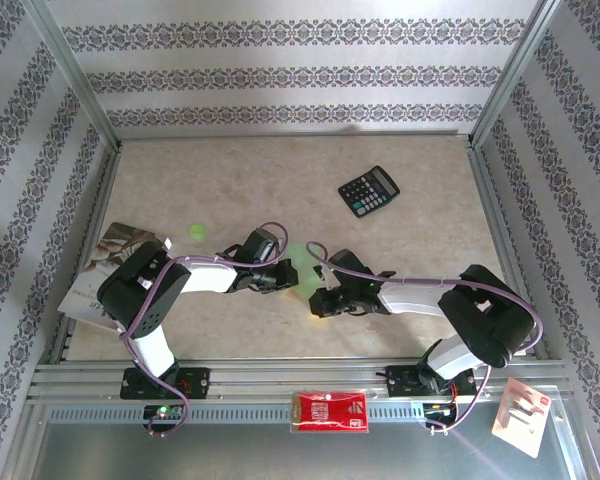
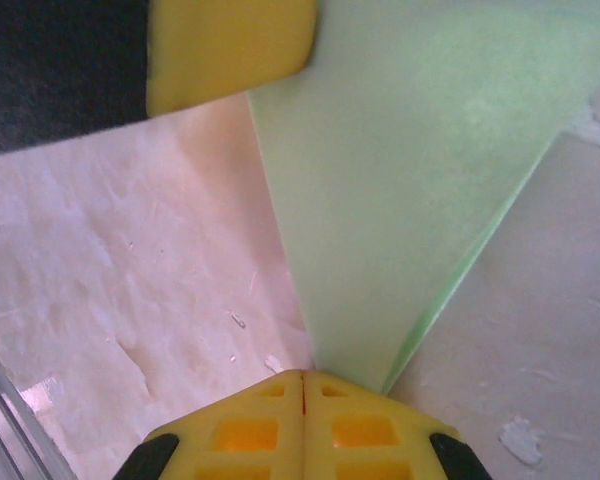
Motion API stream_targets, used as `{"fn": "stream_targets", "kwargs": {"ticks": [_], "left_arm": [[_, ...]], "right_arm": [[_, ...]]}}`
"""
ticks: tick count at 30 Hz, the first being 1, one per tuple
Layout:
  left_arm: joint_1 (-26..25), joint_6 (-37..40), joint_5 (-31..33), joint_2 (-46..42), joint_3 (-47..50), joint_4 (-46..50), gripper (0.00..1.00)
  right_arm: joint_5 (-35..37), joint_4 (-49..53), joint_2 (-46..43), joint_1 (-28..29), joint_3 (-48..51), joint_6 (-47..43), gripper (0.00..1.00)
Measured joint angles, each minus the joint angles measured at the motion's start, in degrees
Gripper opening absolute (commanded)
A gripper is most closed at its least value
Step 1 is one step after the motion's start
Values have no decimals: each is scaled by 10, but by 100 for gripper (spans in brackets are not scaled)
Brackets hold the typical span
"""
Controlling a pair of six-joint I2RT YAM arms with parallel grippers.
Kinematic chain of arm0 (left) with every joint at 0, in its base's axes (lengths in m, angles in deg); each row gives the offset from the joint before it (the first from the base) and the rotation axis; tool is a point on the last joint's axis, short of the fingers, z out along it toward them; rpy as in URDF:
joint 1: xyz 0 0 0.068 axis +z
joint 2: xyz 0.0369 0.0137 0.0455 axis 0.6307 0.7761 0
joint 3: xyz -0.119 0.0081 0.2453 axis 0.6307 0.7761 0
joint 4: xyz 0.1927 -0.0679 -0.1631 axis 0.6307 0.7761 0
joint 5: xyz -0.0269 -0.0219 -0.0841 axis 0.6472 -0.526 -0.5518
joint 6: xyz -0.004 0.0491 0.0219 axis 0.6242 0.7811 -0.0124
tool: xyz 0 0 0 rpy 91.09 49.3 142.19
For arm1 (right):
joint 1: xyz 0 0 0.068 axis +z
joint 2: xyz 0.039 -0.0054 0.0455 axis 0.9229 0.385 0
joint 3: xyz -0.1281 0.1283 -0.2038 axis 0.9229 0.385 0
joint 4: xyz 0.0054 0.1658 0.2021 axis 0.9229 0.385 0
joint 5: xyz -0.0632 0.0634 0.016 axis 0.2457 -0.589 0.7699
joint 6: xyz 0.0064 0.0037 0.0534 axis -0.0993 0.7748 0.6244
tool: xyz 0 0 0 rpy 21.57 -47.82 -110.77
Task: Fold a paper plane with a square sheet of paper (pick it up from the middle)
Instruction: Third fold the triangle at the center of the table.
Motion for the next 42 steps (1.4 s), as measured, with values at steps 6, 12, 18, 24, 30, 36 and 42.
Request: {"fn": "stream_targets", "kwargs": {"ticks": [6,12,18,24,30,36,42], "left_arm": [[0,1,0,0,-1,1,5],[0,1,0,0,-1,2,5],[0,1,0,0,-1,2,5],[0,1,0,0,-1,2,5],[0,1,0,0,-3,5,5],[0,1,0,0,-4,7,5],[0,2,0,0,-6,11,6]], "right_arm": [[-11,52,-60,-4,31,7,0],[-38,82,-127,-19,33,27,0],[-45,67,-92,-20,-14,35,0],[-46,56,-18,-20,-56,35,0],[-46,54,22,-28,-64,30,0],[-46,53,37,-38,-61,17,0],[-52,44,47,-42,-55,13,0]]}}
